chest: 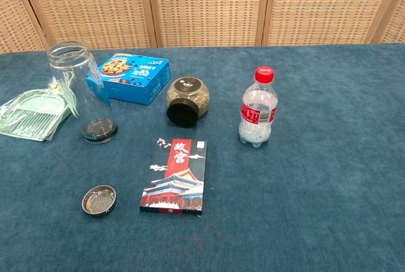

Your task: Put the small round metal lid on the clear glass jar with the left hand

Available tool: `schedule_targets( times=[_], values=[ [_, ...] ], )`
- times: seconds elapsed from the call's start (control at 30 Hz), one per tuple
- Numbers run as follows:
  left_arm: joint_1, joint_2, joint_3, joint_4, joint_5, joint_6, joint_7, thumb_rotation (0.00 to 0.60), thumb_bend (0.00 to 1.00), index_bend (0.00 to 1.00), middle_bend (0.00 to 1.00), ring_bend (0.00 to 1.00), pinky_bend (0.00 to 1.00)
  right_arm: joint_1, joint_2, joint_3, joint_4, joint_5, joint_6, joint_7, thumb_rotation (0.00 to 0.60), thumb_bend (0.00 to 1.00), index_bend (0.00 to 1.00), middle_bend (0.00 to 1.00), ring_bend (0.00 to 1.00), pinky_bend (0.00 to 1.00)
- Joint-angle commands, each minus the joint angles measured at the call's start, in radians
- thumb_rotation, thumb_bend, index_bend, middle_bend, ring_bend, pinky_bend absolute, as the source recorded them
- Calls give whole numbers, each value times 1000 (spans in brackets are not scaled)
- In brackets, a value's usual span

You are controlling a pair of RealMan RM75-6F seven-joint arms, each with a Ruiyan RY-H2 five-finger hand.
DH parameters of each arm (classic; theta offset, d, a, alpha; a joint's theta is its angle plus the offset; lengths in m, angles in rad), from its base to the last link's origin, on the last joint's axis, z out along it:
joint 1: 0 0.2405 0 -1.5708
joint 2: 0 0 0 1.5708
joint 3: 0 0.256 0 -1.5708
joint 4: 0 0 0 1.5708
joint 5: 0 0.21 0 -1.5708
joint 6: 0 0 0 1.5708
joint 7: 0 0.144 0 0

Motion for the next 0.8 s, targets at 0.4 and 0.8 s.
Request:
schedule_targets(
  times=[0.4, 0.8],
  values=[
    [0, -1, 5, -4, 10, 0, 2, 600, 271, 0, 0, 0, 0, -2, 2, 0, -1, -4, 6, 9, 600, 49, 37, 0, 0, 0],
    [-6, 0, 11, -7, 19, -10, -7, 600, 271, 0, 0, 0, 0, -1, 2, 0, -2, 2, 0, 7, 600, 49, 37, 0, 0, 0]
  ],
)
